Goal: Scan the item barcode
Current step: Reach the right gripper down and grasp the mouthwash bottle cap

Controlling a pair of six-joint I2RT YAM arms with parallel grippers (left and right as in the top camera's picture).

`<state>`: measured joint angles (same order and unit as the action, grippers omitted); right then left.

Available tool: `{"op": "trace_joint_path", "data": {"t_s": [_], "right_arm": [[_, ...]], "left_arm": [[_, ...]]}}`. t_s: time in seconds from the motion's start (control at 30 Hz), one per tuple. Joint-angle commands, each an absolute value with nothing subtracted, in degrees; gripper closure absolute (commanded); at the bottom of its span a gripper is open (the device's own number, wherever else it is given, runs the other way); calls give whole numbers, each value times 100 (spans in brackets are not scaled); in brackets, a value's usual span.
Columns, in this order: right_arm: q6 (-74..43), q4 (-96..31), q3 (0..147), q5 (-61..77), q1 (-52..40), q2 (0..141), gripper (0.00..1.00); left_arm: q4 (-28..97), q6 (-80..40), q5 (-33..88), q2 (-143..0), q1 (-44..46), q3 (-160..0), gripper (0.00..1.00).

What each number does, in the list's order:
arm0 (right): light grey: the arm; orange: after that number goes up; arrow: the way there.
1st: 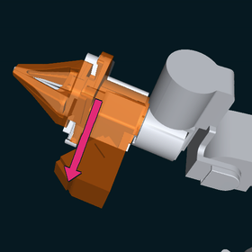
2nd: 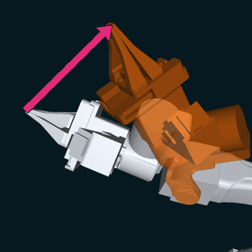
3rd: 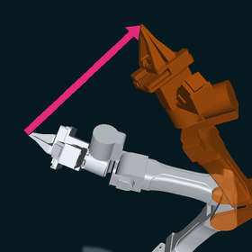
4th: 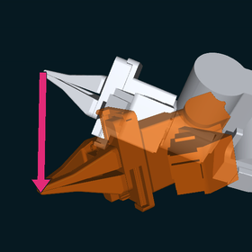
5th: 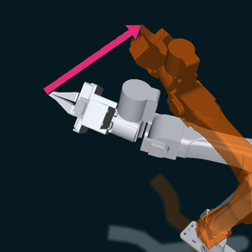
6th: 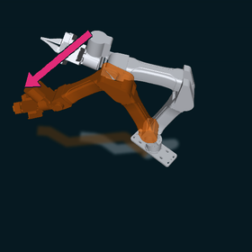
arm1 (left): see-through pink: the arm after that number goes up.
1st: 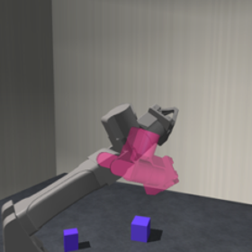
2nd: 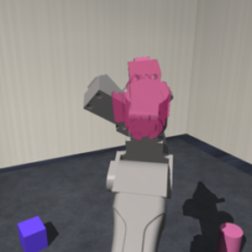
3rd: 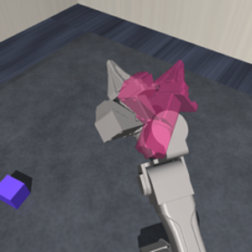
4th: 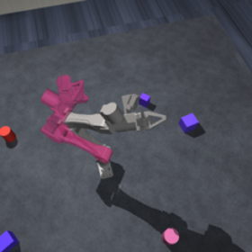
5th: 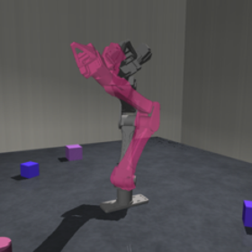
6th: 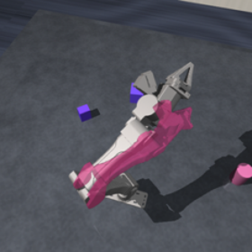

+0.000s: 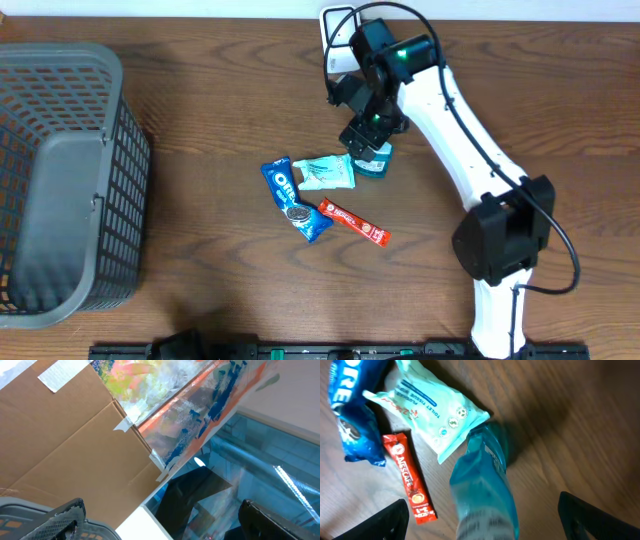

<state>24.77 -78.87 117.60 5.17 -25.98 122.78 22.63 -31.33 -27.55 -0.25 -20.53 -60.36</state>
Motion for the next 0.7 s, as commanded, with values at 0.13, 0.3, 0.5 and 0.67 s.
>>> {"op": "trace_joint_path", "data": {"t_s": [0.13,0.3,0.5,0.67], "right_arm": [[2624,-7918,11795,565,-2633,12669,17],[2624,-7929,11732,545,-2633,12709,14],[2596,-7599,11323,311,-2630,12709,10],[2534,-7277,10991,307,-2635,12709,31]], "left_arm": [[2213,-3133,-2703,-19,-2045,-6005,2],[2196,-3135,-2700,-19,-2045,-6005,2],[2152,-3135,-2703,-19,-2045,-6005,2],[2152,-3135,-2703,-19,-2045,-6005,2]]}}
